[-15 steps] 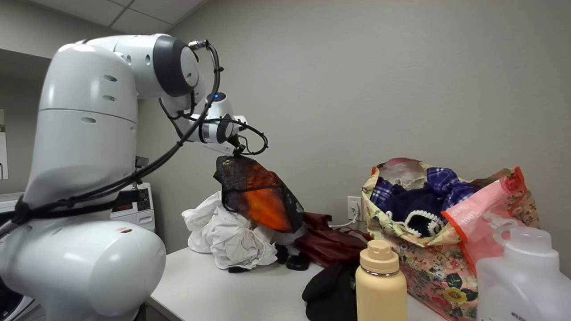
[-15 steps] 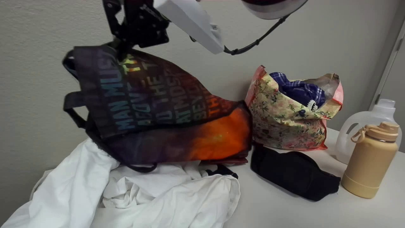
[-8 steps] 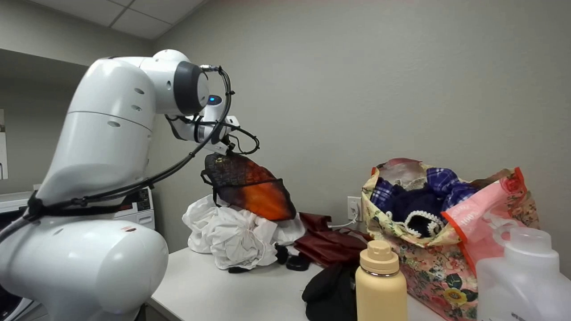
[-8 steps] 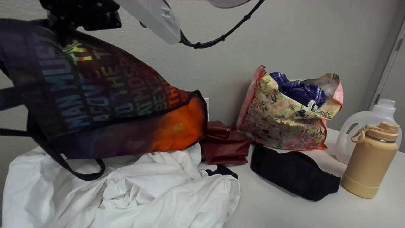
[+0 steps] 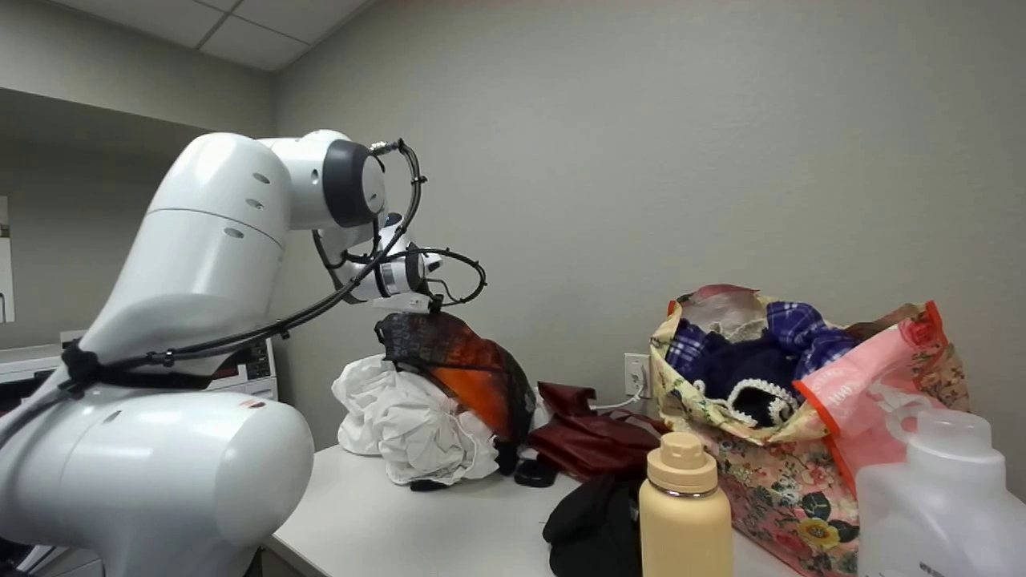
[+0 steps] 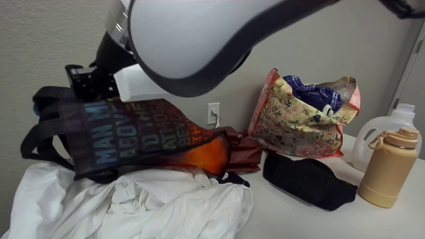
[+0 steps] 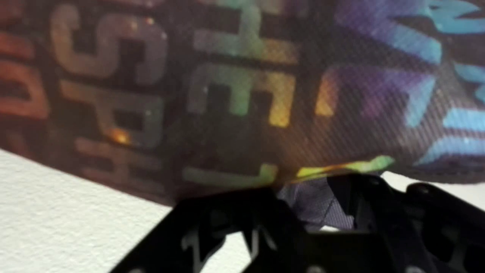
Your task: Move the yellow bottle to the right side of the table and move the bag to the left
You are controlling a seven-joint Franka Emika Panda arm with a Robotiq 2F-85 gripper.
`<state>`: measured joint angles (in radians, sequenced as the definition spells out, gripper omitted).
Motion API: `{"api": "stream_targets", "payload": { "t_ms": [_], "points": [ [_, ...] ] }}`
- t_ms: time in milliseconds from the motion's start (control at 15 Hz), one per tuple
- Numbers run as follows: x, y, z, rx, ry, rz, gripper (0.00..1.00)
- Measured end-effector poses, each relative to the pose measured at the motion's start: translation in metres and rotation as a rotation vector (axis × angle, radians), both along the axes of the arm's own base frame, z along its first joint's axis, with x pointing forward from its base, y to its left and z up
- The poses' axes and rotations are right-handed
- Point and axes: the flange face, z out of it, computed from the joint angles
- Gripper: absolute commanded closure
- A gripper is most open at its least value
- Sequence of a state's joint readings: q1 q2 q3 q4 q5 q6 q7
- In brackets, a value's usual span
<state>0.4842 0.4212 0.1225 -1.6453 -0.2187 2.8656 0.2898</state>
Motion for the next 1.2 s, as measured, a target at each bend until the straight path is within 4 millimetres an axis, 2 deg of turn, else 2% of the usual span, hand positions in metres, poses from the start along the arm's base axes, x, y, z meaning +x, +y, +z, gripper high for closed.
{"api": "stream_targets", "payload": {
  "t_ms": [200,400,600,733,933,1067,1200],
  "points": [
    [0.011,-0.017,-0.014,-0.101,0.002,-0.048,0.01],
    [0.024,-0.039,-0.015,-0.133,0.017,-0.097,0.0],
    [0.041,-0.068,-0.005,-0.133,0.016,-0.152,0.0],
    [0.053,-0.095,0.007,-0.127,0.009,-0.203,0.0],
    [0.071,-0.147,0.024,-0.111,0.007,-0.312,0.0],
    [0.083,-0.184,0.027,-0.105,0.01,-0.392,0.0],
    [0.094,-0.221,0.021,-0.107,0.022,-0.471,0.0]
  ]
}}
